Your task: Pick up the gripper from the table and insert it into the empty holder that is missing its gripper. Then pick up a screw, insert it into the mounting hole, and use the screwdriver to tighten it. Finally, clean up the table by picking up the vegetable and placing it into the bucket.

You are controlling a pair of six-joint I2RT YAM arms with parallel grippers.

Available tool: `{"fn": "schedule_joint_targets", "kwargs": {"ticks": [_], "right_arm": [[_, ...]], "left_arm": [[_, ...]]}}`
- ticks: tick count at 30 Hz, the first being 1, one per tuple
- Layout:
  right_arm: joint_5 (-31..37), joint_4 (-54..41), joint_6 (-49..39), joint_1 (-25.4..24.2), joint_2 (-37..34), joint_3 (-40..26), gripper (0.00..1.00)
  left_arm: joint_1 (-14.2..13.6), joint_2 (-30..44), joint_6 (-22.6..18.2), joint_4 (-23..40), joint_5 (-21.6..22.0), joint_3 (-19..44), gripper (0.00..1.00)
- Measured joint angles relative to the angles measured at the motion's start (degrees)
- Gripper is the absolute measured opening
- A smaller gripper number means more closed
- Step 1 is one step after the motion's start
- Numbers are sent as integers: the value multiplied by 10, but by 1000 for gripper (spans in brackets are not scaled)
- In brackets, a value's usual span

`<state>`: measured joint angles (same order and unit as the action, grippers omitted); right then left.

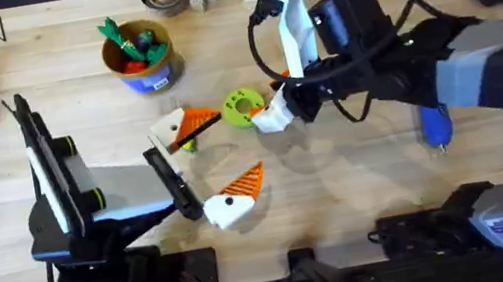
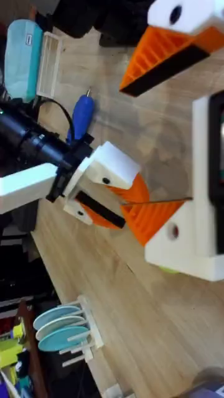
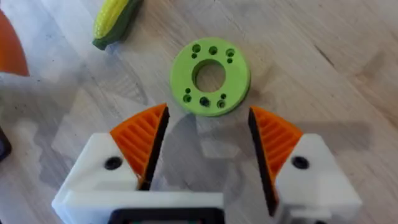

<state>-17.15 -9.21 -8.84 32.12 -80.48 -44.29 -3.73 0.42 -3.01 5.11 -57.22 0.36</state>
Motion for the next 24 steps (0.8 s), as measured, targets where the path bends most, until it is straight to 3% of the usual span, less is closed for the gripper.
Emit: {"fn": "schedule_joint_targets", "kwargs": {"ticks": [6, 9, 24], "right_arm": [[4, -57, 11, 0, -30, -18, 819], [4, -97, 12, 2, -54, -80, 820], [29, -80, 7, 48, -136, -106, 809]], "left_arm": [[0, 0, 0, 0, 1, 0, 993], [0, 0, 0, 0, 1, 0, 993], [0, 0, 0, 0, 1, 0, 993]]}}
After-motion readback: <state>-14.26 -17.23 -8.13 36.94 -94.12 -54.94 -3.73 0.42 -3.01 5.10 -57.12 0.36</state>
